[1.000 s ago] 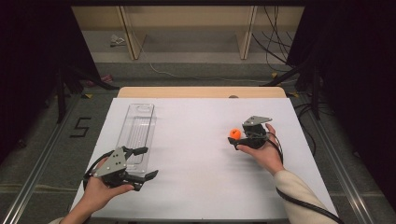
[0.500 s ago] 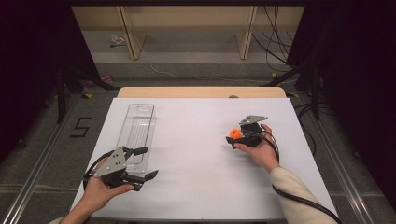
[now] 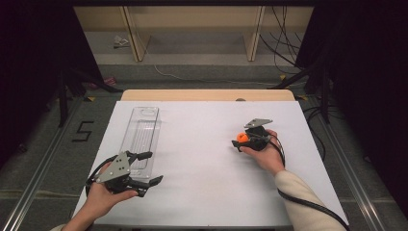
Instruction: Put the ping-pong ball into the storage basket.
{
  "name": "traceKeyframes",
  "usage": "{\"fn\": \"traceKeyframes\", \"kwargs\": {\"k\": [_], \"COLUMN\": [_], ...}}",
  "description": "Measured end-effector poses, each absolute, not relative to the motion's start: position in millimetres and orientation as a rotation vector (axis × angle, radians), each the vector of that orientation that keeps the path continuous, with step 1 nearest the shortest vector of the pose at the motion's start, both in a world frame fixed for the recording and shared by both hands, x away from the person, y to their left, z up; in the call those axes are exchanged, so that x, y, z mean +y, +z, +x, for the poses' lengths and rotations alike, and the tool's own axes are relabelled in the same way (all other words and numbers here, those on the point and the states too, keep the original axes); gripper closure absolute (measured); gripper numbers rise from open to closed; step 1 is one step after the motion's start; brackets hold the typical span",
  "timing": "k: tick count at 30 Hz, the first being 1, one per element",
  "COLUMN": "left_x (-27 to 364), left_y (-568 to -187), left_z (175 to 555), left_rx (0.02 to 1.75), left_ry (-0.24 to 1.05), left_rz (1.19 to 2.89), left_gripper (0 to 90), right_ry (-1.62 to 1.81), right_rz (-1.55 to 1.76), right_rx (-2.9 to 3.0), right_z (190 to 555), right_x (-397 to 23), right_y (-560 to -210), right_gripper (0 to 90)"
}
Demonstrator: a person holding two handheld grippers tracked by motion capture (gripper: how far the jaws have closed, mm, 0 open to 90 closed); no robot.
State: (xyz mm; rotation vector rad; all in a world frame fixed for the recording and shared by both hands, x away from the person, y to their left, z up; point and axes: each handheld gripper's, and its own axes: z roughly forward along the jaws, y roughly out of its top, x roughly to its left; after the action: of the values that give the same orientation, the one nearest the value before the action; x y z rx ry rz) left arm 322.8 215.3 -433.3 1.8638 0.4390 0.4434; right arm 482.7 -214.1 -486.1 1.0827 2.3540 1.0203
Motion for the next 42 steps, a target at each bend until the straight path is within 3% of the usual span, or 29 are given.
{"fn": "traceKeyframes", "kwargs": {"k": [31,42], "left_x": [214.9,215.1], "left_y": [-433.4,-433.3], "left_z": [322.8,322.7], "left_rx": [0.437,0.438], "left_ry": [0.439,0.441], "left_rz": [1.865,1.864], "left_gripper": [17.0,17.1], "right_ry": [1.004,1.006], "right_rz": [1.084,1.075], "right_rx": [2.361,2.367], "right_z": [485.5,485.4], "right_x": [-215.2,-215.1], "right_y": [-488.8,-488.3], "right_gripper": [48.9,51.2]}}
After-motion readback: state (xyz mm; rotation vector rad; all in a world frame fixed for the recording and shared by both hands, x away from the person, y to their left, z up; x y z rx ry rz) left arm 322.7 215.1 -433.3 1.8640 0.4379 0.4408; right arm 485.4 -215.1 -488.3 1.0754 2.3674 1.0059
